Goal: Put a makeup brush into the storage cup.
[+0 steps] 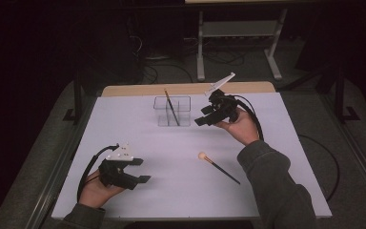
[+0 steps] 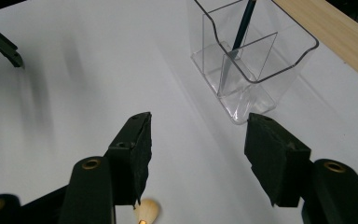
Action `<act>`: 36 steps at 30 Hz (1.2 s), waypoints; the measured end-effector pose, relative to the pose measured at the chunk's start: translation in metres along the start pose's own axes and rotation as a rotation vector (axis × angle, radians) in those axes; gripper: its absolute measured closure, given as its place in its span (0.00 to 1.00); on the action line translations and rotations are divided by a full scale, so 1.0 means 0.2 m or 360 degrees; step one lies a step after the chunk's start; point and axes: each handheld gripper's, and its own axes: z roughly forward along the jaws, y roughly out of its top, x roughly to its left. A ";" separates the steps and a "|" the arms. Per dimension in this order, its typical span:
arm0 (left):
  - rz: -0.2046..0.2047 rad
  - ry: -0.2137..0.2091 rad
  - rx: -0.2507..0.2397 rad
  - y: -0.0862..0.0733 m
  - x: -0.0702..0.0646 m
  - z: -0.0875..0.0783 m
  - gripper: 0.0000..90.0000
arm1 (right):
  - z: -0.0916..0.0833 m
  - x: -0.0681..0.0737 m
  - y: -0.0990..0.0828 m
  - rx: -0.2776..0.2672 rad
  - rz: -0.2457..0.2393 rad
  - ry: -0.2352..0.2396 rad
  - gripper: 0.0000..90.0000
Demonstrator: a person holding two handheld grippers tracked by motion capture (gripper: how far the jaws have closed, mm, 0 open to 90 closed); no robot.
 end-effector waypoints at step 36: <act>-0.0032 0.0001 -0.0008 0.01 0.00 0.02 0.35 | -0.09 0.15 -0.24 0.0103 0.0116 -0.0042 0.44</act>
